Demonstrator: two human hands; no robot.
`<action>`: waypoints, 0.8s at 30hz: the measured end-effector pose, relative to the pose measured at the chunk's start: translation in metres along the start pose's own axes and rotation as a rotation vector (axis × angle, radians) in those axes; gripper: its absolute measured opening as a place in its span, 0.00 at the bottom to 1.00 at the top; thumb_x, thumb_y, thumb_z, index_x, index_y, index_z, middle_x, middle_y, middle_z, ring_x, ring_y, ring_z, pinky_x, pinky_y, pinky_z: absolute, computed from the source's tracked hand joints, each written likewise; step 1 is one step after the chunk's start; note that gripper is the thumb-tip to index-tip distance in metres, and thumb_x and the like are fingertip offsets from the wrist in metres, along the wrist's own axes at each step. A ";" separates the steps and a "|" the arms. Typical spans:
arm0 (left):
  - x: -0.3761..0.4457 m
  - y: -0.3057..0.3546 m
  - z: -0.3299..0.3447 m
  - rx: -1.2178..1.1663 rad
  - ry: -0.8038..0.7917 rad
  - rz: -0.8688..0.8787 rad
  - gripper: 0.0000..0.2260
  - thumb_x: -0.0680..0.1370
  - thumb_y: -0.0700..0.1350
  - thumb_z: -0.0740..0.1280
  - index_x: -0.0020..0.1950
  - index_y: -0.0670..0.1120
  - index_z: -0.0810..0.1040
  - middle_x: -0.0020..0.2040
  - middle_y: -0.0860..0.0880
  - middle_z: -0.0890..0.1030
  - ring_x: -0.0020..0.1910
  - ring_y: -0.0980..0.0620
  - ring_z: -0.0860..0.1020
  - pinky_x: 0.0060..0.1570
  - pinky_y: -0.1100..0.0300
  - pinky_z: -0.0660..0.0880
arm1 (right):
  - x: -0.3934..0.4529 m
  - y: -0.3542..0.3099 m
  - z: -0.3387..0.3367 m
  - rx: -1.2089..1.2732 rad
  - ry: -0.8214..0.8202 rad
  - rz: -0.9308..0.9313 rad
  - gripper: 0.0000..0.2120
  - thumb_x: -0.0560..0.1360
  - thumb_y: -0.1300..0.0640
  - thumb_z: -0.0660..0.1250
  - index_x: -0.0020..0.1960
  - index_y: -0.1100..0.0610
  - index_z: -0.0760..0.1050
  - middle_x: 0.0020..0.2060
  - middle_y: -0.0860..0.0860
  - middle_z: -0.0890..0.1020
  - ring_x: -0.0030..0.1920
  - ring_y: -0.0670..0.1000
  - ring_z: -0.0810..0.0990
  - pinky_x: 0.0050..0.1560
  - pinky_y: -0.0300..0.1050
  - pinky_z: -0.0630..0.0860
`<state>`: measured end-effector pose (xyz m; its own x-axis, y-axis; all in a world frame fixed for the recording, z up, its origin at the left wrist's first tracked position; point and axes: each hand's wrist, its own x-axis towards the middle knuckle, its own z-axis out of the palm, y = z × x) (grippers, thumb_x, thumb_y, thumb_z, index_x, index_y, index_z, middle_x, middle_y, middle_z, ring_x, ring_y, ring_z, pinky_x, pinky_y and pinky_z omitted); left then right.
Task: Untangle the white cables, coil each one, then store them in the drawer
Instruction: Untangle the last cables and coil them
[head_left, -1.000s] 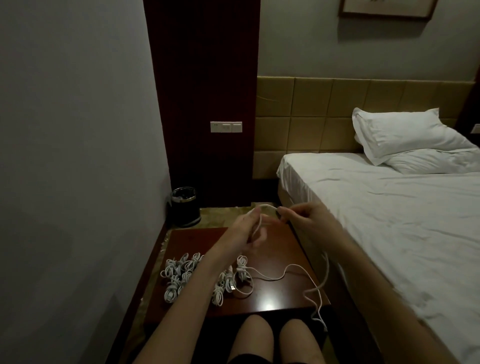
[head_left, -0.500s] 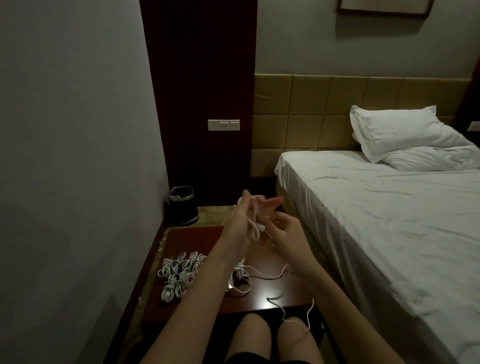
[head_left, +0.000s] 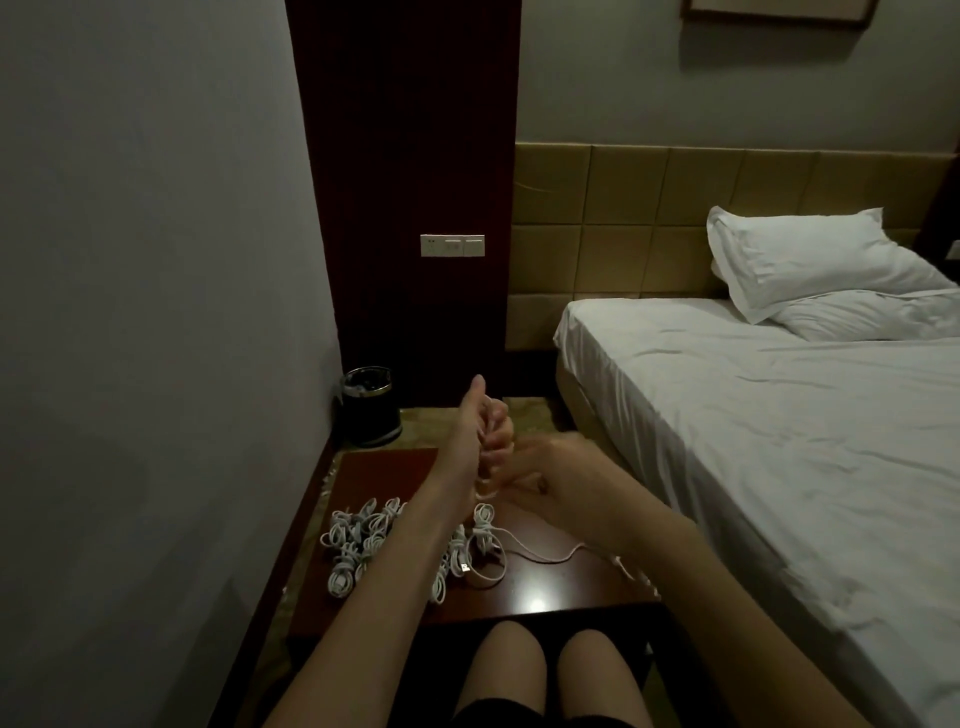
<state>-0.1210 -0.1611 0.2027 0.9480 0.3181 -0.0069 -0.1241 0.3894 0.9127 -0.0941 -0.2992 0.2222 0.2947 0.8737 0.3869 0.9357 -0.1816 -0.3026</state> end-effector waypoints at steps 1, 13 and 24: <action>-0.001 -0.001 0.001 0.069 -0.012 0.003 0.22 0.75 0.64 0.57 0.29 0.50 0.70 0.26 0.52 0.64 0.23 0.56 0.61 0.30 0.60 0.50 | 0.003 0.001 -0.005 0.024 0.041 0.015 0.05 0.74 0.56 0.71 0.48 0.53 0.84 0.45 0.45 0.85 0.45 0.42 0.81 0.43 0.27 0.71; -0.016 -0.003 -0.006 0.253 -0.537 -0.278 0.24 0.74 0.65 0.66 0.30 0.50 0.64 0.22 0.55 0.58 0.16 0.61 0.55 0.16 0.69 0.51 | 0.007 0.024 -0.040 0.358 -0.026 0.175 0.08 0.72 0.64 0.73 0.40 0.54 0.77 0.32 0.47 0.79 0.32 0.39 0.76 0.35 0.33 0.72; -0.017 -0.010 0.001 0.196 -0.320 0.038 0.23 0.82 0.59 0.53 0.41 0.42 0.73 0.21 0.53 0.64 0.16 0.59 0.58 0.19 0.66 0.50 | 0.001 0.033 -0.011 0.369 0.417 0.288 0.04 0.74 0.61 0.71 0.47 0.57 0.84 0.33 0.42 0.81 0.34 0.36 0.79 0.37 0.28 0.72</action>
<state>-0.1358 -0.1713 0.1938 0.9913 0.0308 0.1281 -0.1316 0.1998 0.9710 -0.0612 -0.3096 0.2220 0.6459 0.5501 0.5294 0.7005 -0.1514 -0.6974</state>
